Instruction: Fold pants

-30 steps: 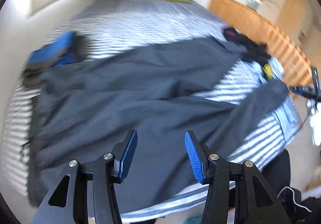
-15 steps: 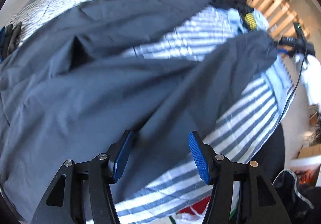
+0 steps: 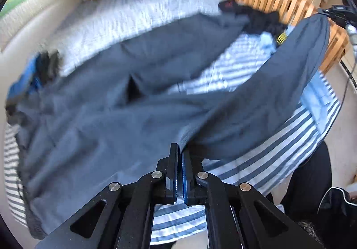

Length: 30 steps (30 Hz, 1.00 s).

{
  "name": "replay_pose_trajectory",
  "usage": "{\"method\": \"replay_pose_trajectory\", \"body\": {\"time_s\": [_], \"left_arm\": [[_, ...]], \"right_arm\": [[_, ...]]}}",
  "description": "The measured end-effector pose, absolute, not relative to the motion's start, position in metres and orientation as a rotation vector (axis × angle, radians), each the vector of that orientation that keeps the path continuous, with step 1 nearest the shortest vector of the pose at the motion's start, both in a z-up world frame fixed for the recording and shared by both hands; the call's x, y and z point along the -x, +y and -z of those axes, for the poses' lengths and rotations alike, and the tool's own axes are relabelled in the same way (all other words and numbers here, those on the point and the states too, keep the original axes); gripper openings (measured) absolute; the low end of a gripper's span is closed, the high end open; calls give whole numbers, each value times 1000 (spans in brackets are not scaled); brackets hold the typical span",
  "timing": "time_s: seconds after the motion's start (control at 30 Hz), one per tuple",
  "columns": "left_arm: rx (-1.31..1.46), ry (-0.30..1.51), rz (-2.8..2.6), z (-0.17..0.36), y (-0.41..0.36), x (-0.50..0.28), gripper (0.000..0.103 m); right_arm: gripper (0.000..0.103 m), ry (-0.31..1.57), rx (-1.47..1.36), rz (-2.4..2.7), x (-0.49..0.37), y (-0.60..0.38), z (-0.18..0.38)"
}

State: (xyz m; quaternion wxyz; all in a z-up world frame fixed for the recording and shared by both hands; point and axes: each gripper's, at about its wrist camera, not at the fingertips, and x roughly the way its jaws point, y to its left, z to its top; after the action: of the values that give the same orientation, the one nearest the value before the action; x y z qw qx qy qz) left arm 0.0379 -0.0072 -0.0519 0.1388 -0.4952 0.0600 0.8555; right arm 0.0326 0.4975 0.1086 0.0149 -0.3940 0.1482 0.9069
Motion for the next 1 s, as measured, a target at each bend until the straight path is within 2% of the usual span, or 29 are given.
{"method": "replay_pose_trajectory", "body": {"time_s": [0.1, 0.17, 0.2, 0.23, 0.33, 0.4, 0.47, 0.5, 0.53, 0.57, 0.63, 0.77, 0.87, 0.93, 1.0], "left_arm": [[1441, 153, -2397, 45, -7, -51, 3], [1534, 163, -2242, 61, 2, -63, 16], [1581, 175, -2194, 69, 3, -68, 33], [1615, 192, -2166, 77, 6, -72, 42], [1611, 203, -2154, 80, 6, -73, 42], [1576, 146, -2210, 70, 1, -59, 42], [1531, 132, -2282, 58, -4, -37, 42], [1507, 161, -2317, 53, -2, -25, 42], [1494, 182, -2346, 50, -2, -15, 43], [1493, 185, -2354, 50, 2, 2, 43], [1502, 236, -2342, 58, 11, 26, 49], [1560, 324, -2276, 86, 35, 66, 53], [1557, 458, -2260, 105, 55, 82, 62], [1555, 473, -2242, 112, 61, 88, 68], [1575, 475, -2224, 120, 64, 95, 69]], "right_arm": [[3, 329, 1265, -2794, -48, 499, -110], [2, 263, 1376, -2679, -57, 509, -87], [0, 224, 1426, -2588, -64, 517, -69], [0, 159, 1485, -2481, -70, 525, -48], [0, 22, 1647, -2280, -84, 543, 6], [0, 72, 1680, -2228, -93, 555, 22], [1, 135, 1643, -2301, -93, 557, 15], [4, 141, 1643, -2332, -90, 554, 13], [15, 132, 1641, -2364, -84, 547, 10], [20, 119, 1624, -2385, -80, 542, 8], [35, 93, 1582, -2445, -64, 529, 5], [35, 191, 1648, -2513, -29, 517, 24], [35, 129, 1711, -2479, -6, 504, 47], [36, 121, 1750, -2442, 5, 503, 62], [36, 164, 1787, -2412, 10, 507, 76]]}}
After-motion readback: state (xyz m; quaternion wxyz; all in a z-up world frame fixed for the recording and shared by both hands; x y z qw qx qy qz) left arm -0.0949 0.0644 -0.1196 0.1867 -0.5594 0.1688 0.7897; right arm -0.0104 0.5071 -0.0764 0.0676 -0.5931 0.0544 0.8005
